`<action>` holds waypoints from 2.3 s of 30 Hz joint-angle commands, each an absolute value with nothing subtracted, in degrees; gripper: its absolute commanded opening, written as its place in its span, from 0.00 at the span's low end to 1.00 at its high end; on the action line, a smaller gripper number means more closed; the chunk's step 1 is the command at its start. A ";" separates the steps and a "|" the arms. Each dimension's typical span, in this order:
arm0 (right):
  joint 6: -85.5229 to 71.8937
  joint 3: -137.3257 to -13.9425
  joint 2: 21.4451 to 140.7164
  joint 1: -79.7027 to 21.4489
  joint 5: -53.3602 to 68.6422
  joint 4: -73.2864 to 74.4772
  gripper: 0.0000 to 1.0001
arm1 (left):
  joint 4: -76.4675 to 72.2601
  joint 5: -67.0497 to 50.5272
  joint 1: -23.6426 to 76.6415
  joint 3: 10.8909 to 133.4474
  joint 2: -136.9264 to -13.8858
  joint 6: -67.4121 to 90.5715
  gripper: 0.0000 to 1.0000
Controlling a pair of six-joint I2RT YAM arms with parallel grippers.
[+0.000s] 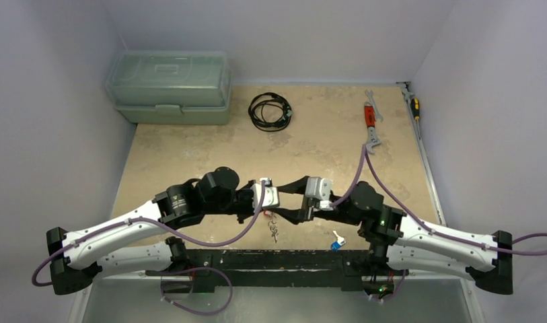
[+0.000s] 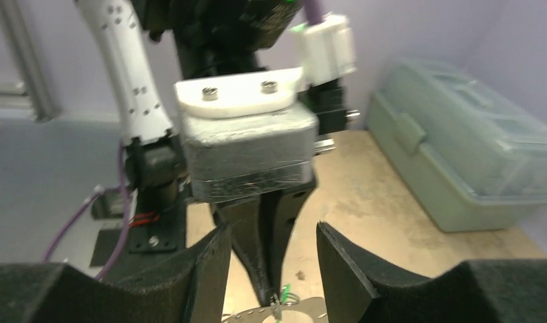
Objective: Put the keys on the keyring
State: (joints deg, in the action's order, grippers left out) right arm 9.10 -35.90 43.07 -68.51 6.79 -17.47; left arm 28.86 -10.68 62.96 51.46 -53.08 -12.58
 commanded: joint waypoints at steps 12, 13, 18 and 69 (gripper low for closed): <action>14.48 -46.92 51.92 -68.55 14.33 3.08 0.45 | 33.65 -14.37 61.61 54.41 -49.44 -11.05 0.00; 14.69 -46.68 52.01 -68.55 13.54 2.71 0.45 | 33.79 -14.79 61.61 54.40 -49.40 -10.99 0.00; 16.62 -45.01 53.65 -68.48 9.46 0.70 0.43 | 33.92 -17.05 61.52 54.55 -49.35 -11.01 0.00; 12.13 -24.98 36.38 -67.85 16.30 -36.99 0.00 | 16.06 -19.33 56.93 45.80 -32.75 -14.02 0.59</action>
State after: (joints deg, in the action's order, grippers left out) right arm 14.44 -27.14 40.16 -67.99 13.02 -23.92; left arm 23.94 -18.26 57.36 49.89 -34.37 -11.81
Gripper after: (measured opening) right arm 0.008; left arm 0.585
